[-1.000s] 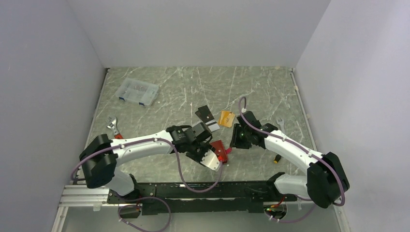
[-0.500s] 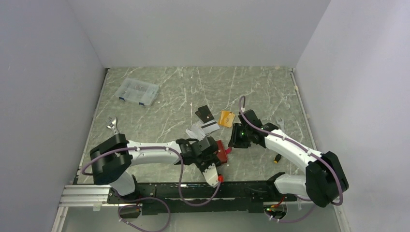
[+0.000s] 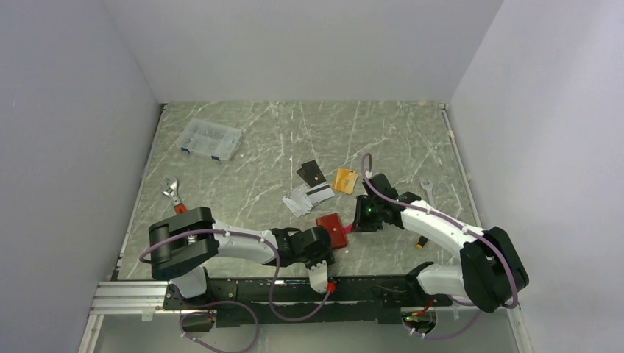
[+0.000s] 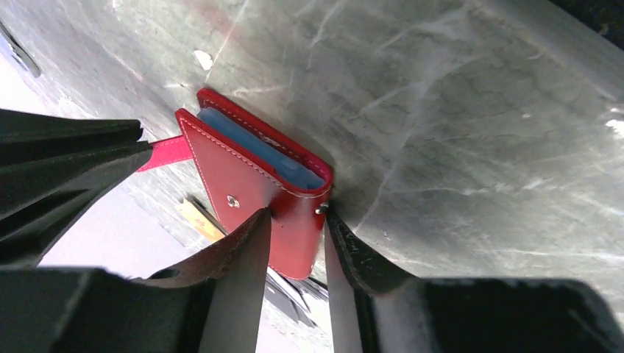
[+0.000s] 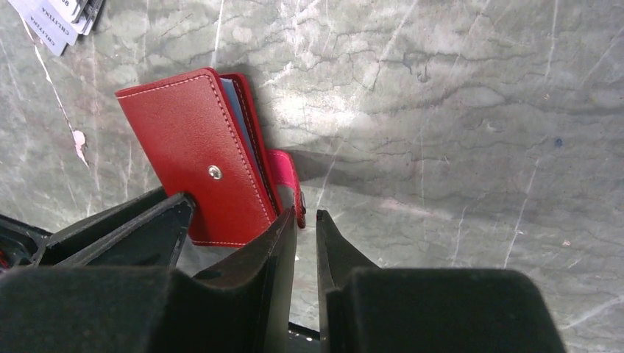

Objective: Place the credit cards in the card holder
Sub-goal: Close the card holder at the center of the board.

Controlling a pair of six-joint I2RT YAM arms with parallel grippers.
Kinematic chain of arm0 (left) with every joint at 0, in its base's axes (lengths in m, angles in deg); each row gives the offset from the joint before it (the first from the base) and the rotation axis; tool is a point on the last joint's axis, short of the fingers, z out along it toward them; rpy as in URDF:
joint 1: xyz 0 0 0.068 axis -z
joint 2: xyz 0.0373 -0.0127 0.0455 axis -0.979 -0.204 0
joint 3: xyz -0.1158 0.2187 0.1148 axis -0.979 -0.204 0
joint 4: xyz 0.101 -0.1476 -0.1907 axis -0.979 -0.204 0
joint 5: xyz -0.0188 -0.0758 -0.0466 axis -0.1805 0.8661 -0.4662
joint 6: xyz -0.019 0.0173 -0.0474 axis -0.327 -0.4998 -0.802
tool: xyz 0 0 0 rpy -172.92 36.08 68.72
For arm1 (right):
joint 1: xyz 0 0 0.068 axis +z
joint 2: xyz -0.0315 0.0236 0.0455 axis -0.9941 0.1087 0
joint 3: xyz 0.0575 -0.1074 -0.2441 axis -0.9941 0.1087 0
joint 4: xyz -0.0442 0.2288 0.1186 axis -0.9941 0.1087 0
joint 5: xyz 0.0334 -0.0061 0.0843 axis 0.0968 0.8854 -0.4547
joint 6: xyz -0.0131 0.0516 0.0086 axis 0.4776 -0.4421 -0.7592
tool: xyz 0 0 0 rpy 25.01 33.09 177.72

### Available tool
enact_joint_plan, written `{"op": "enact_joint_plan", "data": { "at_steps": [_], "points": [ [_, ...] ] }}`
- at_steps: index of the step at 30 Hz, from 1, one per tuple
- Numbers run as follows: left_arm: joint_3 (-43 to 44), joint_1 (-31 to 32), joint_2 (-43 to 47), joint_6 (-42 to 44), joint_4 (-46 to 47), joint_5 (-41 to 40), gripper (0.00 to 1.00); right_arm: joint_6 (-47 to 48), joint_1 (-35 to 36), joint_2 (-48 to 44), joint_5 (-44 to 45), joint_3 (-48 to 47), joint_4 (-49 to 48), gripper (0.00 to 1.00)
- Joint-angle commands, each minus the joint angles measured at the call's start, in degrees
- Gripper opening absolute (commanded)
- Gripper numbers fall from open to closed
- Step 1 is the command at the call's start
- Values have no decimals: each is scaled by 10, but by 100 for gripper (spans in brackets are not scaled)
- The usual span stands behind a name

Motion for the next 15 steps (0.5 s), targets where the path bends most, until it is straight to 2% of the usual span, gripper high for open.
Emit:
{"op": "enact_joint_plan", "data": {
  "at_steps": [1, 6, 10, 15],
  "points": [
    [-22, 14, -19, 37, 36, -19, 34, 14, -4, -13, 0, -1, -21, 17],
    [-28, 20, -21, 39, 27, -23, 14, 18, -12, -26, 12, -5, -14, 16],
    [-25, 20, -20, 30, 14, -23, 9, 24, -21, -29, 8, -9, -16, 27],
    [-27, 23, -15, 16, 3, -23, 9, 34, -33, -21, -6, -20, -17, 29]
  ]
}}
